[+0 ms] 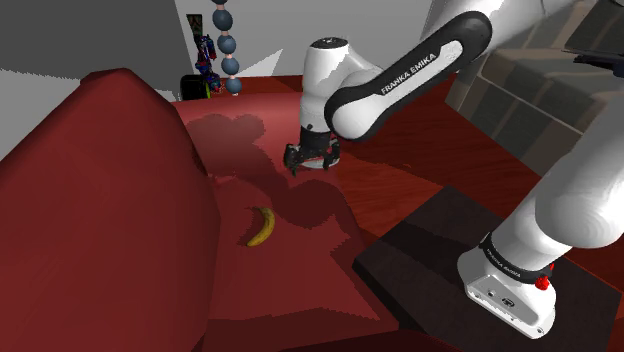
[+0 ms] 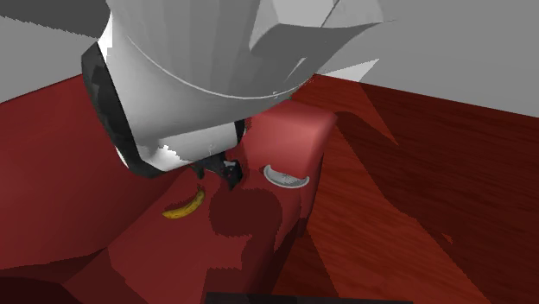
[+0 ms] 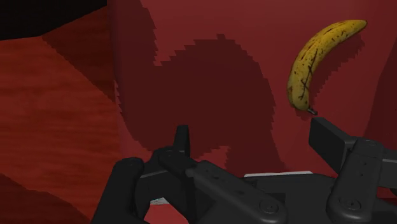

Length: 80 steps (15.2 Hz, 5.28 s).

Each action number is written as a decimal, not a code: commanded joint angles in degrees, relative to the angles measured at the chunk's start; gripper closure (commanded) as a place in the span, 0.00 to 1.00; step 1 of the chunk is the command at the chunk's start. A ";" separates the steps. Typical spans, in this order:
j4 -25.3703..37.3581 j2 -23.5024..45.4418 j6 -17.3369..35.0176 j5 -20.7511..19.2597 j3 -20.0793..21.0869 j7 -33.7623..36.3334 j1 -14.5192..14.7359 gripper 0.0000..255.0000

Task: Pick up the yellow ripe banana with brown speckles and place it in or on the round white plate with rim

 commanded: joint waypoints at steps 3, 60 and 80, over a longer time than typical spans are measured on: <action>5.54 9.28 1.99 -5.86 -0.31 8.17 2.83 0.00; 22.60 26.05 -0.99 -10.76 -3.91 15.21 8.11 1.00; 26.27 27.29 -2.90 -7.33 -7.21 -11.28 -12.43 1.00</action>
